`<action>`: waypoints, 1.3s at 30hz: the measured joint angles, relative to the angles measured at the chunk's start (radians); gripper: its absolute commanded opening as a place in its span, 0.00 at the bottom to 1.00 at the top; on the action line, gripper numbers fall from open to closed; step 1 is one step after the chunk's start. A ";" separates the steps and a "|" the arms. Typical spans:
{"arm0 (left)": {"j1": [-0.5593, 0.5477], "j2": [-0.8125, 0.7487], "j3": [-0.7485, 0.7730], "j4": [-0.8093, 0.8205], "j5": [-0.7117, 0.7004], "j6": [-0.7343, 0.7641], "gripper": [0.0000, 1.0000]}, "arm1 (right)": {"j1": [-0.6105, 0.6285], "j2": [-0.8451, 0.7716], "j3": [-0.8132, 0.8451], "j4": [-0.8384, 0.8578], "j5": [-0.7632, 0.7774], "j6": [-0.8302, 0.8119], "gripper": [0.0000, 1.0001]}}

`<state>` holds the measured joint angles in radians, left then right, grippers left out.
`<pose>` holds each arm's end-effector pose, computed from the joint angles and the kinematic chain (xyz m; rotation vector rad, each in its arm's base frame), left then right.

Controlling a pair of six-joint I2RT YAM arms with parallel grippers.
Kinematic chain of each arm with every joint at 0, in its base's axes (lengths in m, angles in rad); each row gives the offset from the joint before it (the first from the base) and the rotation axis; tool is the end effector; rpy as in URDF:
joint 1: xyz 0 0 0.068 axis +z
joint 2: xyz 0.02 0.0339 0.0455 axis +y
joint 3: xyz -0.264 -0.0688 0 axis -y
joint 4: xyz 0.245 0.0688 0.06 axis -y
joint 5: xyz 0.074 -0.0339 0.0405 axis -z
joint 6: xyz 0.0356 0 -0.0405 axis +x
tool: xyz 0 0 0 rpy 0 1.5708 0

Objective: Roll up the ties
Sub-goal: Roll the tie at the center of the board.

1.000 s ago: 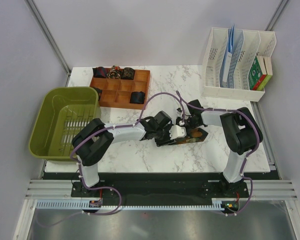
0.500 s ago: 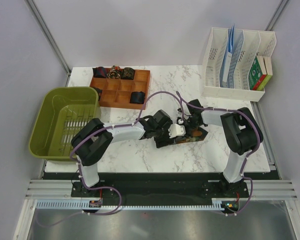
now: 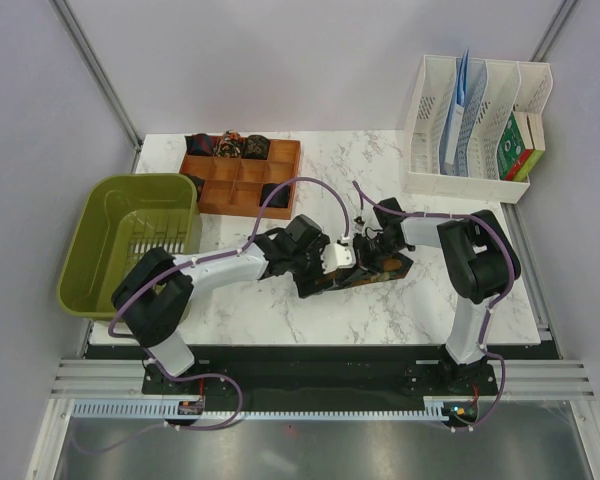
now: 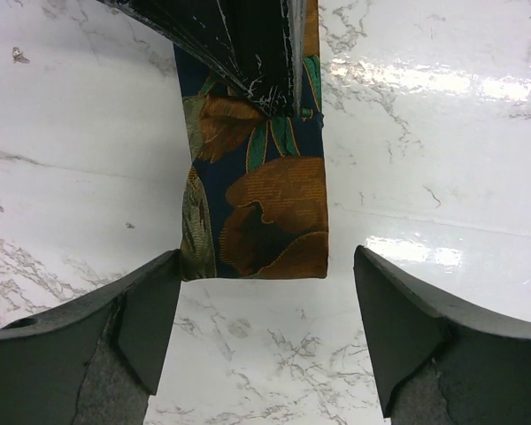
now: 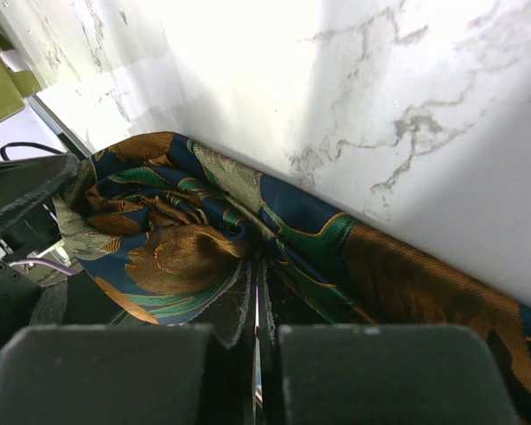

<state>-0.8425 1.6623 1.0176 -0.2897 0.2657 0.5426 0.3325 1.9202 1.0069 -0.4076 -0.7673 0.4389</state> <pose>0.2196 -0.2603 0.1900 1.6906 1.8644 -0.4559 0.3060 0.1318 0.1078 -0.0072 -2.8356 -1.1929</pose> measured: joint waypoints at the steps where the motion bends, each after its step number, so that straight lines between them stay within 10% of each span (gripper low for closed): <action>1: 0.000 0.003 0.000 0.002 0.001 0.000 0.83 | 0.000 0.001 0.000 0.000 -0.002 0.000 0.00; 11: 0.005 0.044 0.037 0.014 0.028 -0.006 0.57 | -0.002 0.005 -0.006 0.014 -0.018 0.011 0.00; 34: -0.010 0.215 0.233 -0.019 0.150 -0.065 0.47 | 0.007 0.028 -0.025 0.095 -0.076 0.054 0.00; 39: -0.025 0.230 0.246 -0.028 0.130 -0.047 0.44 | 0.003 0.028 -0.029 0.098 -0.084 0.028 0.13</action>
<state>-0.8673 1.8927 1.2633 -0.3180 0.3962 0.4957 0.3355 1.9480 0.9783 -0.3099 -0.8509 0.4671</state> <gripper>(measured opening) 0.475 0.049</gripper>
